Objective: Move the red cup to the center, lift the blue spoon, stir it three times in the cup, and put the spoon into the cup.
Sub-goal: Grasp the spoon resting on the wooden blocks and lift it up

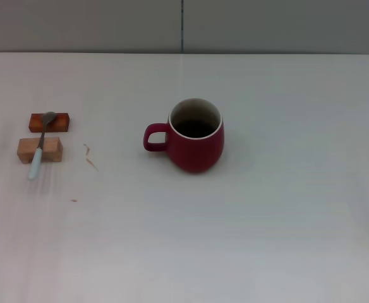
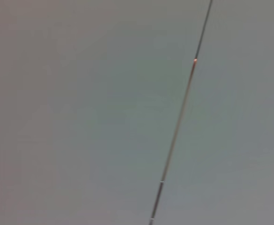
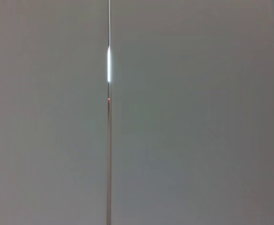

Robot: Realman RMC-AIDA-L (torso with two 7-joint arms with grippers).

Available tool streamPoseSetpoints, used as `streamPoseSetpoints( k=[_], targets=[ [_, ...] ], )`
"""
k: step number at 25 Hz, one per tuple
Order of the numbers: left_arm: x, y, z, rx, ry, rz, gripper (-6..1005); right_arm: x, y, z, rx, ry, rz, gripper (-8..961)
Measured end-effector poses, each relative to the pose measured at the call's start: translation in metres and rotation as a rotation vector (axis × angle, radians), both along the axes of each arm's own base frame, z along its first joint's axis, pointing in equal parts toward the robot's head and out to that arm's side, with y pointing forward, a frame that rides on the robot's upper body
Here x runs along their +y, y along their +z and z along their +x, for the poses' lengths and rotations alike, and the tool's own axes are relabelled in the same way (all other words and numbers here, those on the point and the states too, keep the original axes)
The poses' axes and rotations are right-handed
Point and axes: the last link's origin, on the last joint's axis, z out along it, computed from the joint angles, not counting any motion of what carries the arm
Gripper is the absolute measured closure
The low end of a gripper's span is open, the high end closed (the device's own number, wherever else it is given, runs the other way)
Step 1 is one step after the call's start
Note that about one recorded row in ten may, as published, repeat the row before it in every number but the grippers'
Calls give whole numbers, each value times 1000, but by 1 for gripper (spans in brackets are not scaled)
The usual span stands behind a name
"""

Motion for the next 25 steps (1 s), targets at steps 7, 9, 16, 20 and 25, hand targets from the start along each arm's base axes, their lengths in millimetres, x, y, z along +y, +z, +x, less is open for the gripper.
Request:
streamPoseSetpoints(
  k=[7,9,16,20,25],
  targets=[
    [-22,-17,8,51,-100,-77,225,16,2,5,11,-48,-15,410],
    [-28,-22,7,72,-103,-90,226,20,2,5,8,-56,-25,402],
    [-50,-40,9,189,-80,-81,229,41,6,5,-28,-76,-63,398],
    [-62,-48,15,276,-79,-50,238,53,8,3,-50,-84,-82,398],
    [-84,-60,16,340,-8,-17,252,68,10,3,-66,-103,-115,398]
  ],
)
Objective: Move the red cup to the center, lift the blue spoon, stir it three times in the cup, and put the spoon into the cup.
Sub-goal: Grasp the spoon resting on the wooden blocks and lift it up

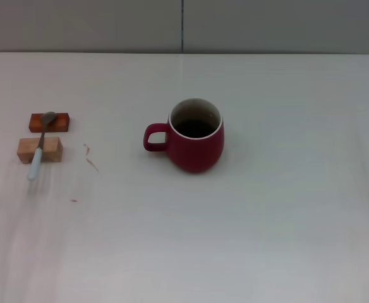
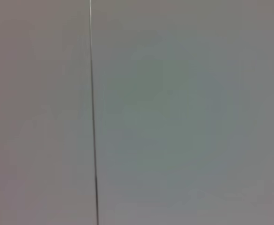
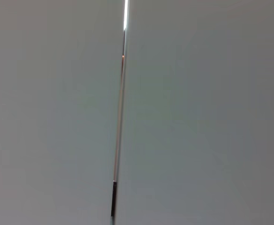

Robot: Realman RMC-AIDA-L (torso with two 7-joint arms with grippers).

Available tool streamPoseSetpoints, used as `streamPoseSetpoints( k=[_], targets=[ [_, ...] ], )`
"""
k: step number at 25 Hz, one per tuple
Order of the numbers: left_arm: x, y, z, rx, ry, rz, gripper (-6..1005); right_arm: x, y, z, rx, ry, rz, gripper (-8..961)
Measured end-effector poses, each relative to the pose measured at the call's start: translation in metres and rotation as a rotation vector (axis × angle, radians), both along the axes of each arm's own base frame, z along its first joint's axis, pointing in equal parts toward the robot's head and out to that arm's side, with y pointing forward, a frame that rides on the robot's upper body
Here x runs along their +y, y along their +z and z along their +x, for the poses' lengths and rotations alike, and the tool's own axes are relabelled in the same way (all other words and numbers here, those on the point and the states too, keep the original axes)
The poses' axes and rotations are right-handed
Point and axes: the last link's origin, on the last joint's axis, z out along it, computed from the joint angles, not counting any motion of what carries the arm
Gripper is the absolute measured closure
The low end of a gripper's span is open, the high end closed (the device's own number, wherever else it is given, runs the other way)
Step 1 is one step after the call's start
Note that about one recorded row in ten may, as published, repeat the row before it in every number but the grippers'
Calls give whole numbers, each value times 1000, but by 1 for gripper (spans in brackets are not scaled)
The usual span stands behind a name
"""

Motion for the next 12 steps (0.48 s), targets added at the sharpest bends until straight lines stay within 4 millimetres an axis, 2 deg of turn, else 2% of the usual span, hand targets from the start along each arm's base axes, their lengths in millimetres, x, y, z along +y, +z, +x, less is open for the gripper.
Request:
streamPoseSetpoints(
  k=[3,6,12],
  targets=[
    [-16,-13,2,-13,56,-8,261,9,0,-3,-15,-2,-18,398],
    [-19,-15,2,-29,65,-19,261,13,1,-4,-25,-2,-24,398],
    [-46,-37,3,-120,144,-102,262,18,-1,-5,-66,-24,-41,398]
  ],
)
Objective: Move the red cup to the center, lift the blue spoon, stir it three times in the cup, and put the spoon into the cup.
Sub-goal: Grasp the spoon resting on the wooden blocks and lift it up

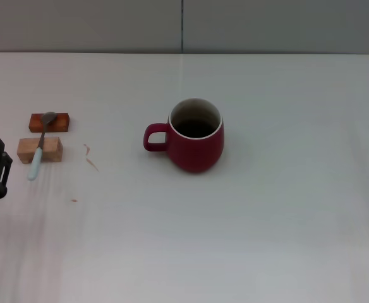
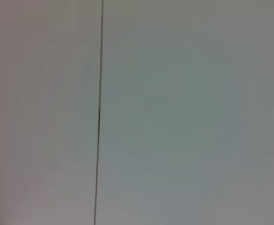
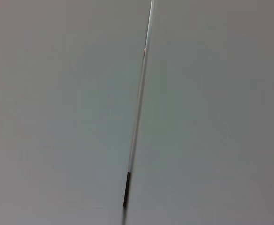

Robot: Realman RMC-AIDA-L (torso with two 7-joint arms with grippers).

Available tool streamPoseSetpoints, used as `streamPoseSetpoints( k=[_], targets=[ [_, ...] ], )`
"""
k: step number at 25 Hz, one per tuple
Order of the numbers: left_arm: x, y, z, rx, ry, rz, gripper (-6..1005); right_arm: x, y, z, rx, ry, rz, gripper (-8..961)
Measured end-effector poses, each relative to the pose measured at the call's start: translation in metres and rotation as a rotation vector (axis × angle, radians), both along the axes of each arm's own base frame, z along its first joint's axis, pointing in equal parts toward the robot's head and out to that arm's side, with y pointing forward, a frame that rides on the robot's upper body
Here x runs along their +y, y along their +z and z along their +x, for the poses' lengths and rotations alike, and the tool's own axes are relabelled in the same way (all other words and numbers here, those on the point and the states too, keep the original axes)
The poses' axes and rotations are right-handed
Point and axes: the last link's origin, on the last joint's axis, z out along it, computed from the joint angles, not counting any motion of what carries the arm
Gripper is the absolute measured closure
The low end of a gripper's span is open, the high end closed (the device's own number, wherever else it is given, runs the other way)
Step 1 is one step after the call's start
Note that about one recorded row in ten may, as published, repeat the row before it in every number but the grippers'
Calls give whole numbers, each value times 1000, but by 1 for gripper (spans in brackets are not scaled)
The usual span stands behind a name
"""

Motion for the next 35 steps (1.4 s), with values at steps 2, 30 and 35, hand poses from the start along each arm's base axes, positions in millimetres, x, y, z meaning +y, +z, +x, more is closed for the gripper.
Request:
streamPoseSetpoints(
  k=[2,30,35],
  targets=[
    [-6,-5,1,-19,19,-21,262,2,-1,0,1,-7,-8,398],
    [-17,-37,-2,-14,96,-235,266,11,0,1,19,-31,-21,399],
    [-14,-36,-2,-10,91,-233,266,10,0,2,22,-33,-20,399]
  ],
)
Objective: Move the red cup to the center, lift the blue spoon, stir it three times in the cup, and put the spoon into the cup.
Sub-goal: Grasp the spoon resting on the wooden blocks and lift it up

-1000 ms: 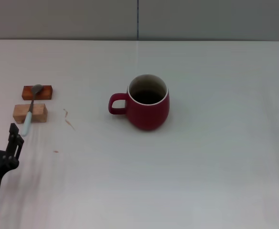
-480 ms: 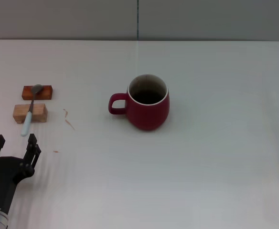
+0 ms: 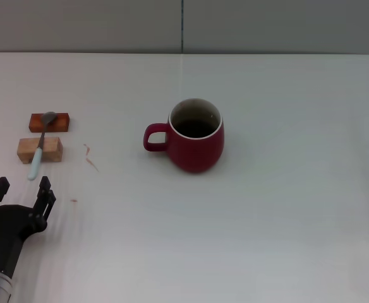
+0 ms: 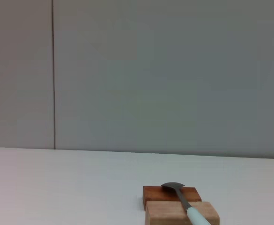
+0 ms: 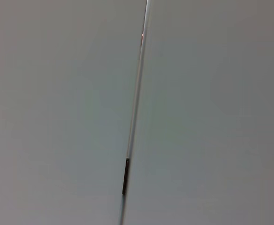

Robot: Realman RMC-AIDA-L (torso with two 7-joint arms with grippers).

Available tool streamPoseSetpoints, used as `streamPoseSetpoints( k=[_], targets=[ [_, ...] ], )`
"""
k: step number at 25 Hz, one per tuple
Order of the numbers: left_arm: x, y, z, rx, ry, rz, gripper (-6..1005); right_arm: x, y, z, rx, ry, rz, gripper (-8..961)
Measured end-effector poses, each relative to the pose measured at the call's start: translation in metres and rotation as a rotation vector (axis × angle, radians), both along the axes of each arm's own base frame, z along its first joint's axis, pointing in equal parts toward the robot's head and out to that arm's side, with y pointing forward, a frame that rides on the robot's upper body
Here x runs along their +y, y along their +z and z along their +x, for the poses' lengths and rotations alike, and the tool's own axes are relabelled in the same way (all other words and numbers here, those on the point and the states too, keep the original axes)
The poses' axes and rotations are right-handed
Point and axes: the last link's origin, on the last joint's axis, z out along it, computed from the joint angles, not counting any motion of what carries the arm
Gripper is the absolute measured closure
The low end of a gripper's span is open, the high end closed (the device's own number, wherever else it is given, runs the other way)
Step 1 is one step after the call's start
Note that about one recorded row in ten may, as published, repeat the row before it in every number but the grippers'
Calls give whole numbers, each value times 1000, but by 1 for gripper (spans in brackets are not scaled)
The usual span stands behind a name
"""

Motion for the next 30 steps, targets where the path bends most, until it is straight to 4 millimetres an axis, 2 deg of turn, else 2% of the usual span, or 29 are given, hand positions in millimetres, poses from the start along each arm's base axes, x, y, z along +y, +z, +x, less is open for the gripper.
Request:
streamPoseSetpoints(
  k=[30],
  targets=[
    [32,-4,0,-4,-19,-24,270,-2,0,0,1,2,3,400]
  ],
)
